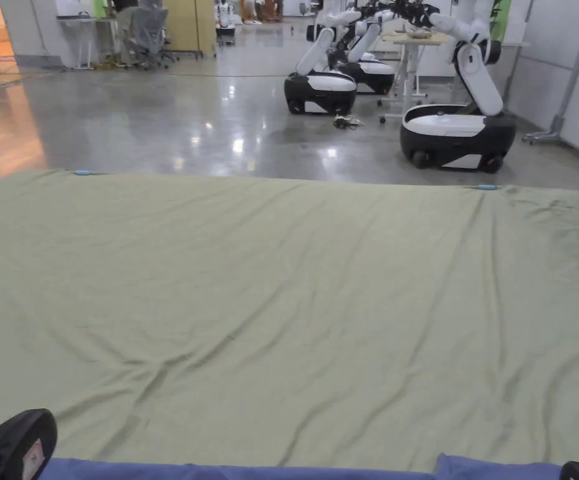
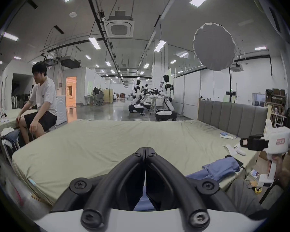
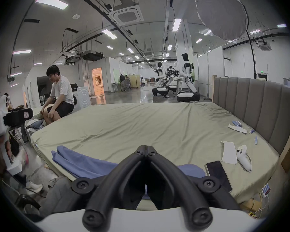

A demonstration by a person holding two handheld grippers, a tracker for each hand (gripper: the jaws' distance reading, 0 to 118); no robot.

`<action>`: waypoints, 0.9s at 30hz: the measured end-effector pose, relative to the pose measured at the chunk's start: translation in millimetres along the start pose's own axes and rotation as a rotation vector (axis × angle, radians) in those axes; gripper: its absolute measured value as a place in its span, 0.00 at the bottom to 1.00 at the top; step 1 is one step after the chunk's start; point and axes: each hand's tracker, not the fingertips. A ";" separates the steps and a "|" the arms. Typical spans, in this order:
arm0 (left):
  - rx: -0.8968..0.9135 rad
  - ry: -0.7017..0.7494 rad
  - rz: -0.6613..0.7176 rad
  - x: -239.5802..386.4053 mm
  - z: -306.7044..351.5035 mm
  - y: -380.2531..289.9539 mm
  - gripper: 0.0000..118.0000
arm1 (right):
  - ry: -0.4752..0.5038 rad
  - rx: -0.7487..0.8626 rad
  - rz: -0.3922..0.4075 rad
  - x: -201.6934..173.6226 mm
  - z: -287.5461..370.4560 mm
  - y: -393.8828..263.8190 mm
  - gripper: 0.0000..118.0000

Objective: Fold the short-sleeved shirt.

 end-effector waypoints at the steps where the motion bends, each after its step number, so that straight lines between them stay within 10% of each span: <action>1: -0.007 0.002 0.012 -2.1 -3.2 1.1 0.00 | -0.002 -0.003 -0.003 -0.2 0.3 -1.5 0.00; 9: -0.076 -0.013 0.143 -33.5 -14.1 -7.8 0.00 | -0.011 -0.023 -0.013 1.8 0.6 -6.2 0.00; 13: -0.199 -0.073 0.343 -76.6 -30.8 -25.5 0.74 | 0.000 -0.035 -0.025 3.3 -0.3 -10.9 0.00; 21: -0.328 -0.030 0.998 -197.0 -74.5 -123.9 0.76 | 0.027 -0.095 -0.055 5.8 -2.8 -22.5 0.00; 27: -0.396 -0.110 1.140 -197.1 -113.0 -162.1 0.74 | 0.003 -0.112 -0.098 9.2 -2.1 -27.5 0.00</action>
